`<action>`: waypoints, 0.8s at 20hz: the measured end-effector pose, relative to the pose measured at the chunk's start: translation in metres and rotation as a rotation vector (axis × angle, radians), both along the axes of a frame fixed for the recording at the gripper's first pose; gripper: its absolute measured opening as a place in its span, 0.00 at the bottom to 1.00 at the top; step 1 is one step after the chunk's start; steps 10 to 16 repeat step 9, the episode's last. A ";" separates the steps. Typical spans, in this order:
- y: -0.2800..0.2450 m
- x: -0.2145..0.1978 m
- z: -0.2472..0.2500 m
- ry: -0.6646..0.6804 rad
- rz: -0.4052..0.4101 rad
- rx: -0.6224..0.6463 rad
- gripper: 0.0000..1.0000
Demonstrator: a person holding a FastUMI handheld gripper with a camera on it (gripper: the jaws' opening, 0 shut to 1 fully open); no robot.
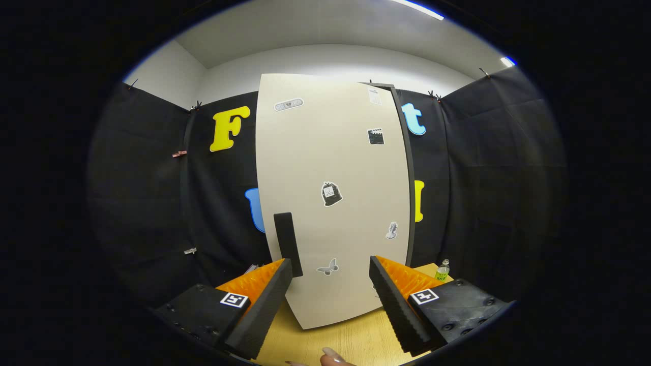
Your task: Open the shoe cabinet door, grab the shoes and put them into the shoe cabinet, then close the shoe cabinet door.
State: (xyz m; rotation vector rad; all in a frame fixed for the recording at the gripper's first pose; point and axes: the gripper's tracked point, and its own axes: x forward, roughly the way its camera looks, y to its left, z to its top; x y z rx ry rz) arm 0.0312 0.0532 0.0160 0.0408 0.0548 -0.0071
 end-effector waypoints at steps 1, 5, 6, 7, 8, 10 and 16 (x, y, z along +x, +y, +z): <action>0.000 0.000 0.001 -0.002 0.000 0.000 0.99; 0.002 -0.001 0.002 -0.014 0.000 -0.007 0.99; 0.002 -0.001 0.002 -0.013 -0.002 -0.009 0.99; 0.003 -0.001 0.002 -0.012 -0.004 -0.010 0.99; 0.003 -0.001 0.002 -0.013 -0.006 -0.010 0.99; 0.003 -0.001 0.002 -0.014 -0.007 -0.010 0.99; 0.003 -0.001 0.002 -0.014 -0.007 -0.010 0.99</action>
